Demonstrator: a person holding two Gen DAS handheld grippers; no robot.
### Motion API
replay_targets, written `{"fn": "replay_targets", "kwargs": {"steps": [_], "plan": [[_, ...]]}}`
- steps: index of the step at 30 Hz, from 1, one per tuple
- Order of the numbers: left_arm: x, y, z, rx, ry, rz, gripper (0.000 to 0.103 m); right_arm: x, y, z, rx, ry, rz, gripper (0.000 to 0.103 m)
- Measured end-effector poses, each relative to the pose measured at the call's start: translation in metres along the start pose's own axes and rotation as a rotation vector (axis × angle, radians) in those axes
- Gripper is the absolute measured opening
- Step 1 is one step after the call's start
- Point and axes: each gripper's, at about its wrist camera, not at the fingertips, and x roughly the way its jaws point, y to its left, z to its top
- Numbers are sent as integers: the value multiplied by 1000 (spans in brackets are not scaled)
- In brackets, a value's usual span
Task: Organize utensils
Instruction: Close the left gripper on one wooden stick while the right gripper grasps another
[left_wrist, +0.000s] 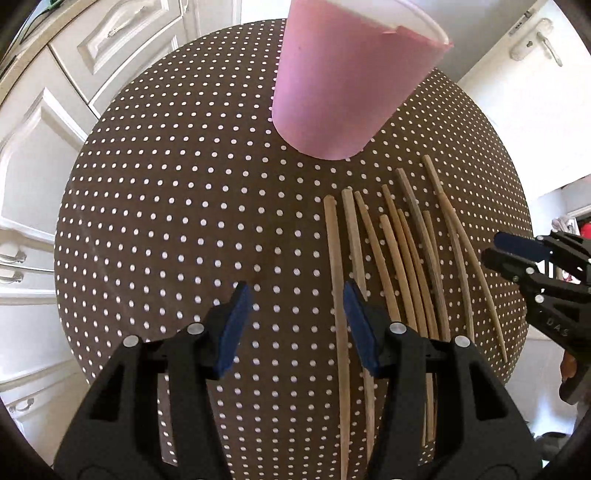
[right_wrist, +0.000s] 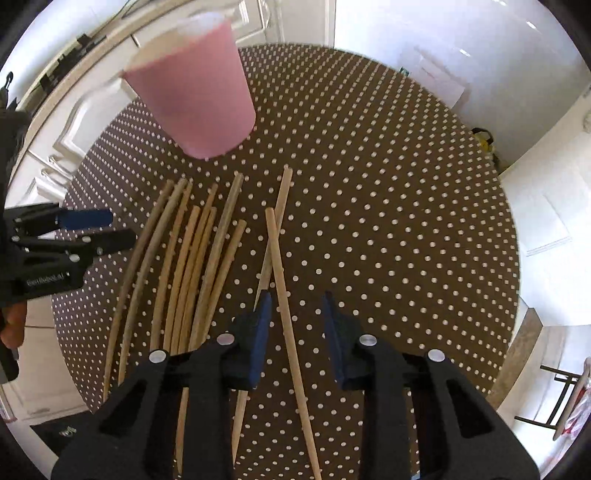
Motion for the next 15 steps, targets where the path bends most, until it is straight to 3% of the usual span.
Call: {"fn": "replay_targets", "kwargs": {"steps": [9, 15], "plan": [[27, 12, 36, 16, 18, 0, 52, 32, 8, 20, -37, 66, -12, 21], [40, -11, 52, 104, 36, 75, 53, 44, 11, 37, -36, 72, -24, 20]]}}
